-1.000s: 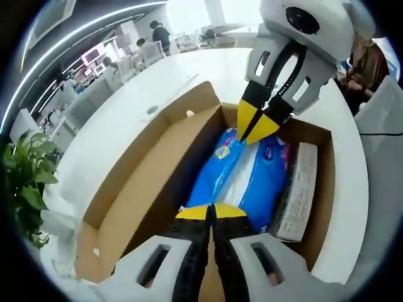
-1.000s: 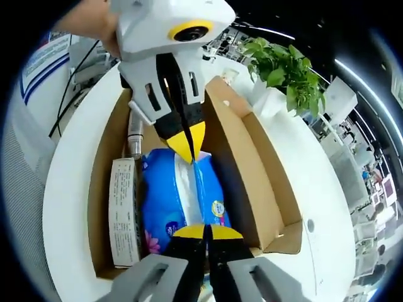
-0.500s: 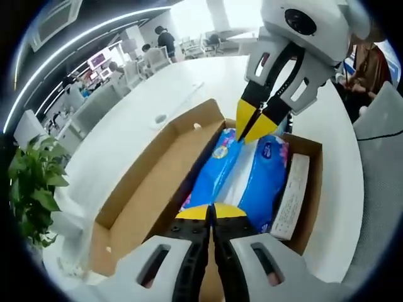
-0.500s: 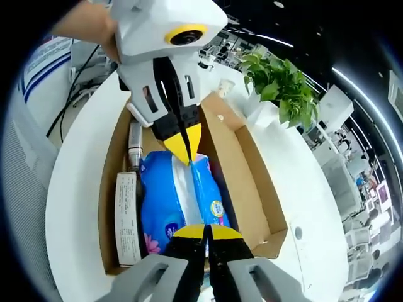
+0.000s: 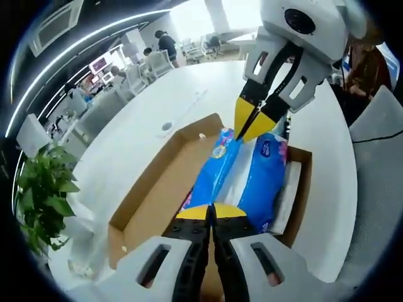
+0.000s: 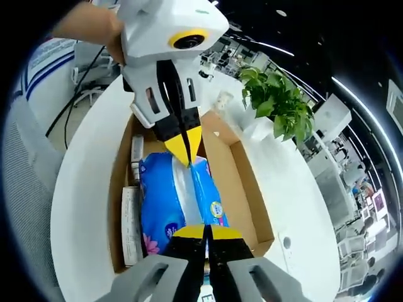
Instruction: Operate the shoe box by opening the lid, removing the specified soft item, and placing it in the target area until the item is outside and the box remains undamaged.
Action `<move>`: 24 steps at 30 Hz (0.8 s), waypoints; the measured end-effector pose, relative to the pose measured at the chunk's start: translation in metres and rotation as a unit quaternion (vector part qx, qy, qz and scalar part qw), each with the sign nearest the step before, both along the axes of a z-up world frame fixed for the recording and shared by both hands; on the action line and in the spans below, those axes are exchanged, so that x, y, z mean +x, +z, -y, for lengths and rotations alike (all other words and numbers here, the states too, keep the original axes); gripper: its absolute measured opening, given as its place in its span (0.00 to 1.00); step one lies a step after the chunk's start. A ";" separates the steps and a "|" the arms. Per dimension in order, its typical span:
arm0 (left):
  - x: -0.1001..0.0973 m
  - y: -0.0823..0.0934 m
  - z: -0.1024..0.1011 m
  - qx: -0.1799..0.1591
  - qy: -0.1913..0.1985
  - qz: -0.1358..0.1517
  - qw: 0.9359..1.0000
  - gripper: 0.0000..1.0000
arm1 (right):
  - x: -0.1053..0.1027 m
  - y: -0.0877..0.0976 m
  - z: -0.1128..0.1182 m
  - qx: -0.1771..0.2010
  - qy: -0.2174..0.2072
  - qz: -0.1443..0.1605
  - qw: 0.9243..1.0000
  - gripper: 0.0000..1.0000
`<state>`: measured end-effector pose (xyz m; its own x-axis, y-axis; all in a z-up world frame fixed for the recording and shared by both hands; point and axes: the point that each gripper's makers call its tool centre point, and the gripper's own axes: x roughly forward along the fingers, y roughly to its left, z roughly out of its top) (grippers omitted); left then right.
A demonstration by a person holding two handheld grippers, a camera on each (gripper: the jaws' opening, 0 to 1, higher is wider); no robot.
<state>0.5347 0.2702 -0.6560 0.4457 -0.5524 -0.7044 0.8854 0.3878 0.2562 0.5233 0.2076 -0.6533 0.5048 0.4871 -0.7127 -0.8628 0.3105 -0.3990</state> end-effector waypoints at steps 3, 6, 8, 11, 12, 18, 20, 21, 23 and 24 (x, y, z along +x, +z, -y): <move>0.000 0.006 0.000 0.000 0.000 0.002 1.000 0.00 | -0.002 0.005 -0.001 -0.001 0.003 0.003 1.000 0.00; -0.001 0.010 0.001 0.005 -0.005 0.005 1.000 0.00 | -0.003 0.011 0.000 0.000 0.005 0.008 1.000 0.00; -0.002 0.013 0.002 0.006 -0.009 0.008 1.000 0.00 | -0.003 0.014 0.001 0.001 0.005 0.010 1.000 0.00; -0.004 0.018 0.004 0.006 -0.009 0.011 1.000 0.00 | -0.004 0.020 0.004 0.003 0.006 0.014 1.000 0.00; -0.004 0.020 0.005 0.005 -0.009 0.011 1.000 0.00 | -0.005 0.022 0.004 0.003 0.007 0.016 1.000 0.00; -0.009 0.028 0.012 0.003 -0.018 0.018 1.000 0.00 | -0.008 0.032 0.011 0.001 0.010 0.022 1.000 0.00; -0.012 0.030 0.015 0.005 -0.023 0.019 1.000 0.00 | -0.010 0.034 0.013 -0.001 0.011 0.025 1.000 0.00; -0.013 0.032 0.016 0.005 -0.024 0.020 1.000 0.00 | -0.011 0.035 0.015 -0.003 0.011 0.026 1.000 0.00; -0.014 0.034 0.019 0.005 -0.026 0.021 0.999 0.00 | -0.012 0.037 0.017 -0.003 0.010 0.027 1.000 0.00; -0.014 0.035 0.020 0.004 -0.028 0.022 0.999 0.00 | -0.013 0.038 0.019 -0.004 0.009 0.027 1.000 0.00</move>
